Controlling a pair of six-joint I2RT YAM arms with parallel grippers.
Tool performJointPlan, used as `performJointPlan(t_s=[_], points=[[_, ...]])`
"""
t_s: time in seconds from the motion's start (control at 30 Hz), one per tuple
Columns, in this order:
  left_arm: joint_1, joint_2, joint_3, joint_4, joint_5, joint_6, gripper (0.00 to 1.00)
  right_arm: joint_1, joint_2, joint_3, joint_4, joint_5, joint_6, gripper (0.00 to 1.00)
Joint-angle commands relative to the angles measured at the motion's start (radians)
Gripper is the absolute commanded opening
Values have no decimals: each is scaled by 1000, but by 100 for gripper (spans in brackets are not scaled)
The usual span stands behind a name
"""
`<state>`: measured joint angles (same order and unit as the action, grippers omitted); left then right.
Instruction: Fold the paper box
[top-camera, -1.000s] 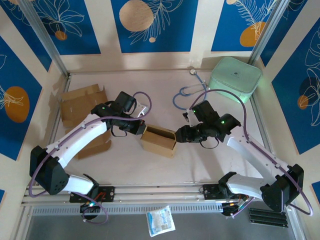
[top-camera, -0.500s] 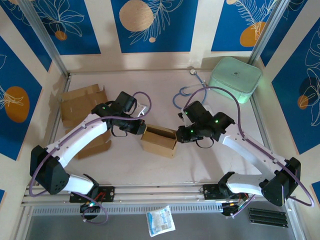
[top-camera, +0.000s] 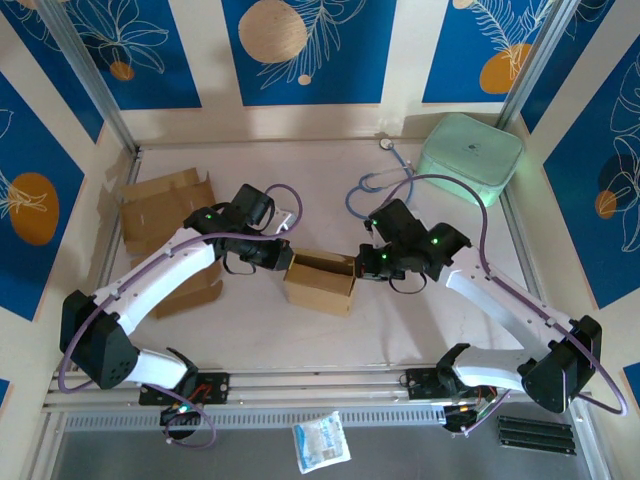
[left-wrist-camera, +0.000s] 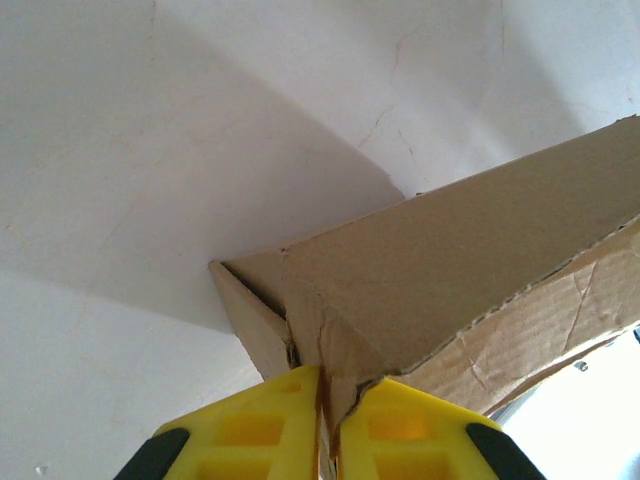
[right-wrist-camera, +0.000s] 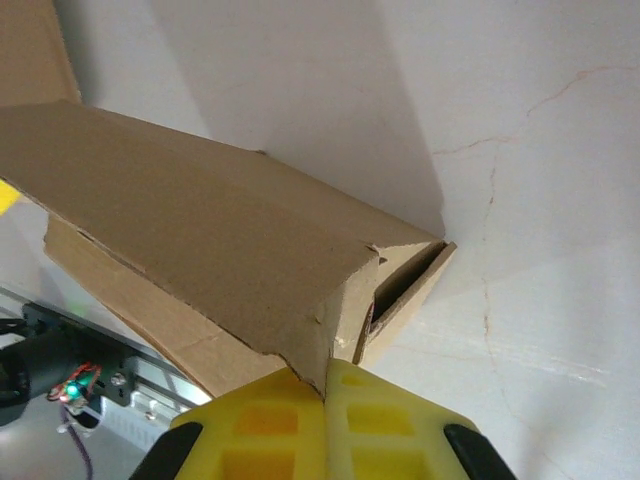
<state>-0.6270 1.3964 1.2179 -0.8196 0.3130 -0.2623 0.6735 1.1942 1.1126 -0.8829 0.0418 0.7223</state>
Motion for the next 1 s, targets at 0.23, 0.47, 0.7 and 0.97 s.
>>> performJointPlan(t_s=[0.23,0.47,0.7,0.97], points=[[-13,9,-16,-24,3,-15,12,-44,-10,-11,54,-176,81,6],[-12,6,-15,-26,-3,-20,12,-56,-9,-39,57,-206,91,6],[-12,6,-14,-27,-5,-23,12,-48,-8,-58,-18,-195,58,6],[-12,6,-15,-27,-5,-26,13,-37,-18,-99,-31,-203,71,6]])
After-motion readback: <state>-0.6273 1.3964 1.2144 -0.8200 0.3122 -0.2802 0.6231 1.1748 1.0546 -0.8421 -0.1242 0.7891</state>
